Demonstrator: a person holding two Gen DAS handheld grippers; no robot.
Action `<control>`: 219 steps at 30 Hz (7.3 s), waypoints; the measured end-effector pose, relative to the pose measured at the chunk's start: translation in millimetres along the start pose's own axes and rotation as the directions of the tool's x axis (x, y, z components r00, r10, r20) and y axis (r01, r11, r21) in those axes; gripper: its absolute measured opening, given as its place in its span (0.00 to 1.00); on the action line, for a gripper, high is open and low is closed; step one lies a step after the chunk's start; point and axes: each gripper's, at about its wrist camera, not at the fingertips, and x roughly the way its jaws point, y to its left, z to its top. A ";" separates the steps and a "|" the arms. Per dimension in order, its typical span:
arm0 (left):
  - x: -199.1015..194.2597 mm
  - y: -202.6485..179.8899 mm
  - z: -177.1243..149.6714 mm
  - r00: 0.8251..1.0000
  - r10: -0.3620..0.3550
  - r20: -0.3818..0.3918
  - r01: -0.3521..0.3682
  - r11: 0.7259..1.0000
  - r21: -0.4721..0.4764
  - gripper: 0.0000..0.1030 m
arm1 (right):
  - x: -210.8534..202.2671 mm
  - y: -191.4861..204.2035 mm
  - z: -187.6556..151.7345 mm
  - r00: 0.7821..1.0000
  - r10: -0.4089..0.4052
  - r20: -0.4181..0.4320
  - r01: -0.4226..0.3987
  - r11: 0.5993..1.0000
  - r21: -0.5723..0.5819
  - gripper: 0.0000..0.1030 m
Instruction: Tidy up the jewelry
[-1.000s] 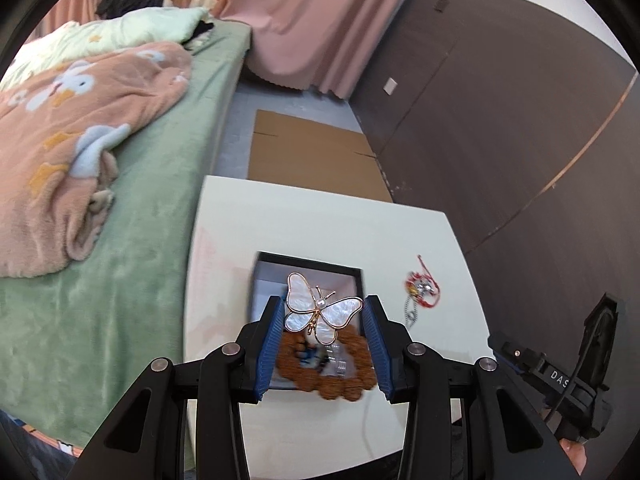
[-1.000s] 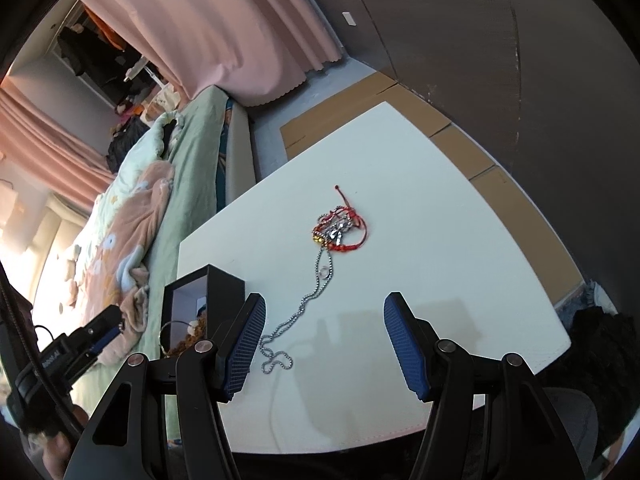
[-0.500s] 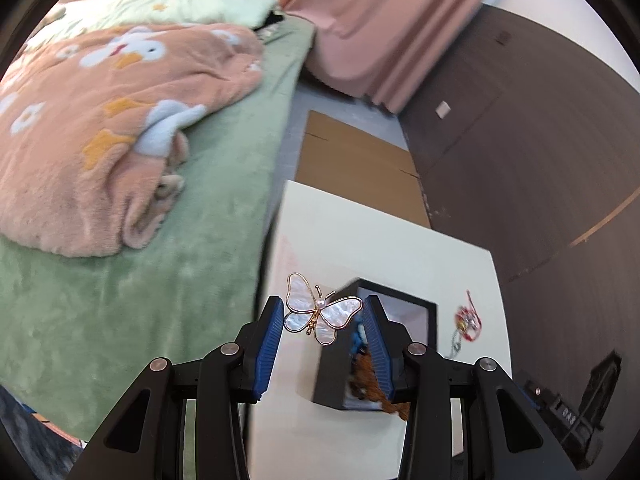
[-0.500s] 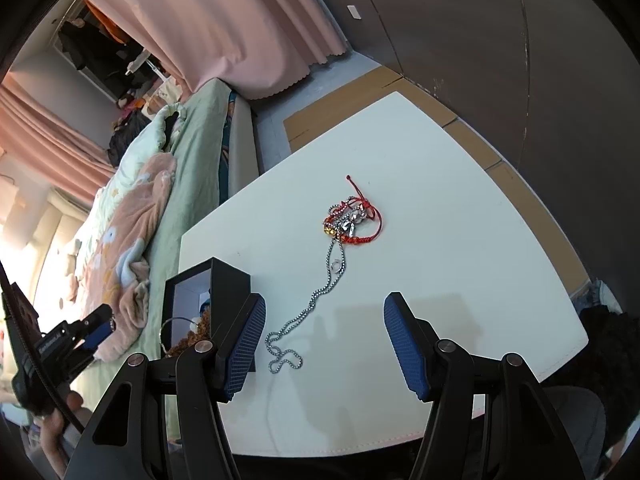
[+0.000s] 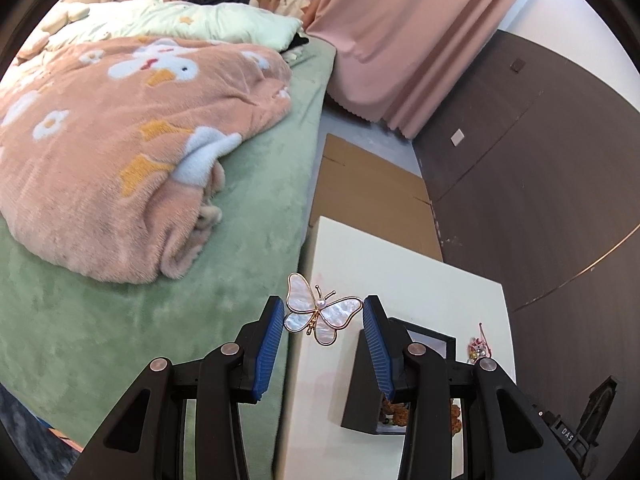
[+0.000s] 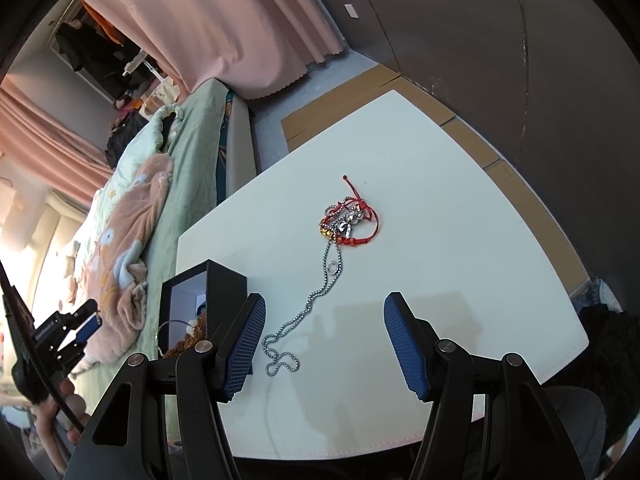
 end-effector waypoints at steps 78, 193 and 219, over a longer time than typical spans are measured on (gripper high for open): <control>65.7 70.7 -4.8 0.990 0.060 -0.130 -0.068 0.996 -0.061 0.69 | 97.1 28.8 20.8 0.956 -0.247 -0.159 0.212 0.955 -0.209 0.11; 17.8 -52.7 -12.8 0.974 -0.120 -0.190 0.134 0.989 0.062 0.43 | -29.9 164.6 54.2 0.961 0.264 -0.078 -0.274 0.886 -0.375 0.06; 50.9 -99.7 -43.0 0.962 -0.147 -0.229 0.176 0.978 0.112 0.92 | 62.6 47.1 72.3 0.983 -0.131 -0.125 0.092 0.955 -0.284 0.49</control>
